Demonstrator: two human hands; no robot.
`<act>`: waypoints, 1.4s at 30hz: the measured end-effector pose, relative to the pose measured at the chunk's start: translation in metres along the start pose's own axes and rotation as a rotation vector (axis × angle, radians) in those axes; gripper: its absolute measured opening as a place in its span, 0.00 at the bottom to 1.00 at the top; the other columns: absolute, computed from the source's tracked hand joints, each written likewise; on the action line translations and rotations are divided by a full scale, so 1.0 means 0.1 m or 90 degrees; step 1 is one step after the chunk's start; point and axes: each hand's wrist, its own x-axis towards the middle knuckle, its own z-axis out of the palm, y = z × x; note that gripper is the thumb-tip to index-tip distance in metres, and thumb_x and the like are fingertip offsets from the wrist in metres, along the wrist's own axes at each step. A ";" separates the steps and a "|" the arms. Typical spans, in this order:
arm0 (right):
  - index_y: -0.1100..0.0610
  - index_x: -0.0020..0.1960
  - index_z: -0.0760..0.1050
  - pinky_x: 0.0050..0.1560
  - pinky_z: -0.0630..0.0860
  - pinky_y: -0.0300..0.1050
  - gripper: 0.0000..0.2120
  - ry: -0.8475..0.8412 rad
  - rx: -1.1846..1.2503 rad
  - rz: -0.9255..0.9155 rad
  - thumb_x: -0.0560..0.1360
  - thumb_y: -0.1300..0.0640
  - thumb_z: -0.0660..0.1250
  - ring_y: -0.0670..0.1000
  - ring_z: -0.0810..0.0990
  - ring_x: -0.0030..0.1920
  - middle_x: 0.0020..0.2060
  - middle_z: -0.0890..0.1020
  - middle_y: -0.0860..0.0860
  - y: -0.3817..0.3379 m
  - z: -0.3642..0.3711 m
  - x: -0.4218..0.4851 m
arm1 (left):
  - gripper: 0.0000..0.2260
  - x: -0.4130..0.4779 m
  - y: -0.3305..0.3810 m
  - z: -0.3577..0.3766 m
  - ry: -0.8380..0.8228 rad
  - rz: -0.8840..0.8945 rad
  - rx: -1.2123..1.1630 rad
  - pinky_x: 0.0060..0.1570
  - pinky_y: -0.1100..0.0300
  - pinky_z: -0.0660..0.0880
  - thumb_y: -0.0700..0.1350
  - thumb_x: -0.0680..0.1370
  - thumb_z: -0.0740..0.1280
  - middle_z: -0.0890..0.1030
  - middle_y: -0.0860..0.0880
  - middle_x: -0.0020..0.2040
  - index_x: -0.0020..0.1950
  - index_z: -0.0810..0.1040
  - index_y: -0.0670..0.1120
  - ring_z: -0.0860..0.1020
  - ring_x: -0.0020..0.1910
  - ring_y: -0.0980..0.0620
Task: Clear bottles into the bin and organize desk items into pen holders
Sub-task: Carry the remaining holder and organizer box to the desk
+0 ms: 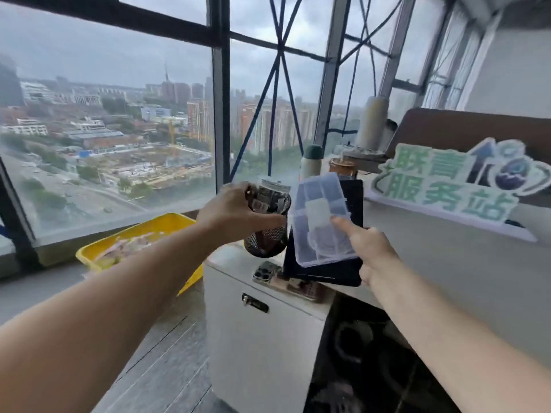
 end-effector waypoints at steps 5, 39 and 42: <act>0.65 0.68 0.65 0.62 0.64 0.47 0.34 0.125 -0.022 0.032 0.71 0.49 0.74 0.56 0.68 0.67 0.65 0.71 0.56 0.04 -1.00 0.04 | 0.27 0.09 0.57 0.71 -0.062 0.002 -0.011 0.39 0.58 0.76 0.69 0.56 0.73 0.80 0.51 0.40 0.44 0.77 0.51 0.79 0.40 0.52; 0.44 0.77 0.45 0.73 0.54 0.42 0.60 -0.046 -0.614 -0.105 0.54 0.21 0.64 0.44 0.55 0.75 0.74 0.56 0.40 0.65 -2.85 0.04 | 0.32 0.03 0.85 2.65 -0.171 0.133 0.151 0.54 0.53 0.72 0.77 0.64 0.59 0.79 0.52 0.56 0.53 0.65 0.52 0.76 0.58 0.48; 0.41 0.75 0.46 0.71 0.59 0.42 0.55 -0.032 -0.712 -0.140 0.58 0.29 0.71 0.46 0.58 0.74 0.74 0.58 0.39 0.71 -2.86 0.08 | 0.33 0.07 0.87 2.70 -0.191 0.132 0.131 0.54 0.52 0.72 0.75 0.64 0.62 0.78 0.53 0.58 0.56 0.65 0.53 0.76 0.59 0.49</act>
